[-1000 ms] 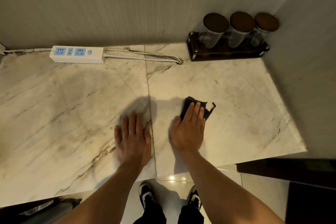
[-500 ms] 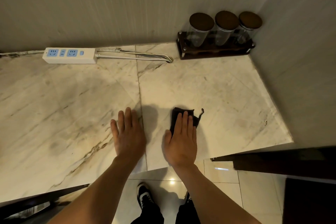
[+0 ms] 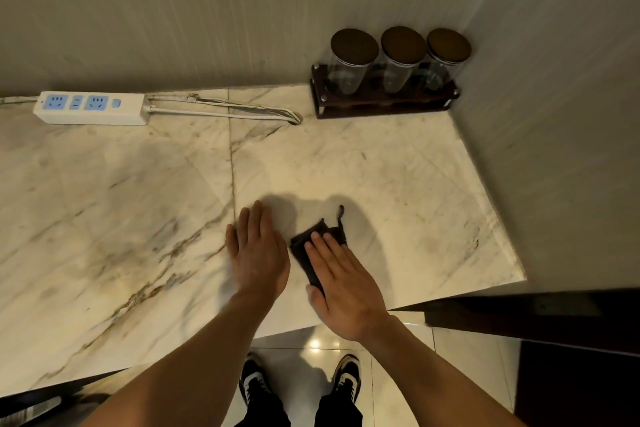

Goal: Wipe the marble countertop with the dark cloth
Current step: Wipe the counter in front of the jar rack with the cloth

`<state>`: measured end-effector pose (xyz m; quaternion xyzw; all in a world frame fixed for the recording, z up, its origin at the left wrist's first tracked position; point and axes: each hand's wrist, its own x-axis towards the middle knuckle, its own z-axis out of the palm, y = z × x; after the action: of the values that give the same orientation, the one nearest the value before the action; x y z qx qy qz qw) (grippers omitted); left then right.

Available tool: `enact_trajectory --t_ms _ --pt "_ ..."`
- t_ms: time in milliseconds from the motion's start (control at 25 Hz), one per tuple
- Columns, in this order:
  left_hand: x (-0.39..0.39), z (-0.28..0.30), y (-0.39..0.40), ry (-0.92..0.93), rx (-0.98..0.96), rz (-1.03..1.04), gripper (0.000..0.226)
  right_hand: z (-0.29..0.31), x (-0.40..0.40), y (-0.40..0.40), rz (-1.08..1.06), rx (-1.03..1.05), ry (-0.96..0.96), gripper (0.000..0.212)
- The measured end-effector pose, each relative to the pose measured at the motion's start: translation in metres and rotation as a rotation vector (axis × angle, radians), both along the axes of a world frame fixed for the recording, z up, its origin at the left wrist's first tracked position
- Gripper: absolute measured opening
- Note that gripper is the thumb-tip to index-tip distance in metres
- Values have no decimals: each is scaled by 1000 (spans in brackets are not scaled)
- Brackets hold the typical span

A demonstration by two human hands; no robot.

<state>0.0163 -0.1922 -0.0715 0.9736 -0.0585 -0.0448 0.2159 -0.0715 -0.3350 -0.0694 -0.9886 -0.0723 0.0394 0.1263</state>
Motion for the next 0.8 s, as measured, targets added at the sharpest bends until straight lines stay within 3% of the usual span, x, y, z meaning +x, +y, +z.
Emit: enact_trajectory --t_ms 280,800 --pt "0 -8 -7 -40 66 52 52 0 30 -38 251 -57 77 63" --pt "2 -14 -10 6 193 73 55 1 129 -76 285 -79 41 65"
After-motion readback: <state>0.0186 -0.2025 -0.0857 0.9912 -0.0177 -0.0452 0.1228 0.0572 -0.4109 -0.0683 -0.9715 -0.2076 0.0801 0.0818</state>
